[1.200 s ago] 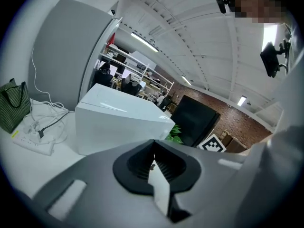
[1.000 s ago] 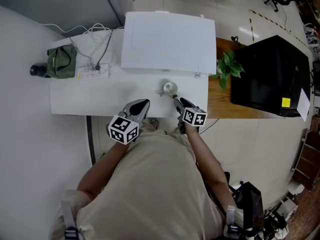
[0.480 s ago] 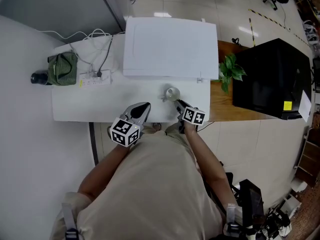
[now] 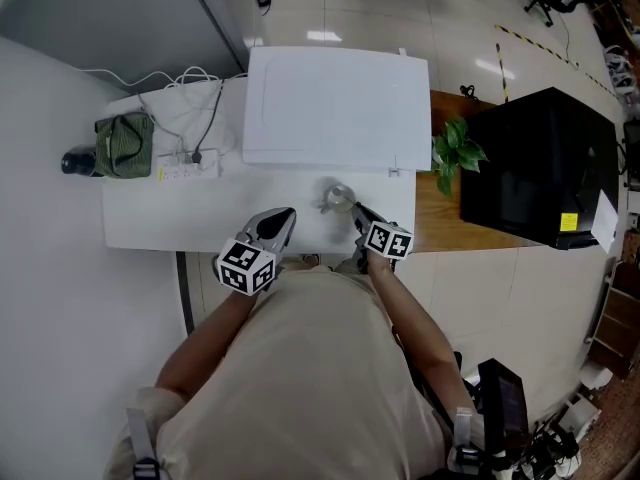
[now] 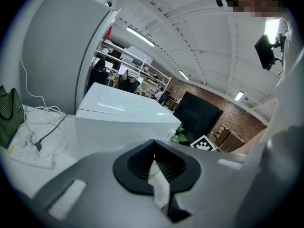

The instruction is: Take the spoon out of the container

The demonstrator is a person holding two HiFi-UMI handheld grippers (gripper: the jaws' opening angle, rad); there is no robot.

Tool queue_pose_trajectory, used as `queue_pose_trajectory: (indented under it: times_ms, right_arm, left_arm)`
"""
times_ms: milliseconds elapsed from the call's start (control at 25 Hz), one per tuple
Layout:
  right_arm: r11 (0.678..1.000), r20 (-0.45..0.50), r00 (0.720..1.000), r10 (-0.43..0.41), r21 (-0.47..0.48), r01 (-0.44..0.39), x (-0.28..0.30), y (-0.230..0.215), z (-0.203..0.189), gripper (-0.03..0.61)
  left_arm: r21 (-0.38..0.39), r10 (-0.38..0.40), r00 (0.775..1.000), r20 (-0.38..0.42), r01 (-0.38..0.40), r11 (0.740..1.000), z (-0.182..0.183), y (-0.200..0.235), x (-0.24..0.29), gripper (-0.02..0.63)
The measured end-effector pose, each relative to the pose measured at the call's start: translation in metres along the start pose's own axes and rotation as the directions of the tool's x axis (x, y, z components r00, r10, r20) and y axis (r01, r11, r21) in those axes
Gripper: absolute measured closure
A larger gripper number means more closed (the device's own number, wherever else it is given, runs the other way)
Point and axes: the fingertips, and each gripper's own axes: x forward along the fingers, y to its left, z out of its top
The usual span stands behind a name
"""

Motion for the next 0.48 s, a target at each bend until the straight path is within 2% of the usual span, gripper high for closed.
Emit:
queue_pose_trajectory:
  times_ms: [240, 480]
  right_arm:
    - [0.996, 0.001, 0.999, 0.046, -0.078, -0.046, -0.032, 0.018, 0.013, 0.538]
    - [0.992, 0.1, 0.99, 0.104, -0.079, -0.096, -0.08, 0.023, 0.041, 0.538]
  left_arm:
    - [0.017, -0.014, 1.0, -0.003, 0.014, 1.0, 0.003, -0.016, 0.007, 0.634]
    - [0.037, -0.042, 0.999, -0.012, 0.042, 0.998, 0.003, -0.031, 0.021, 0.634]
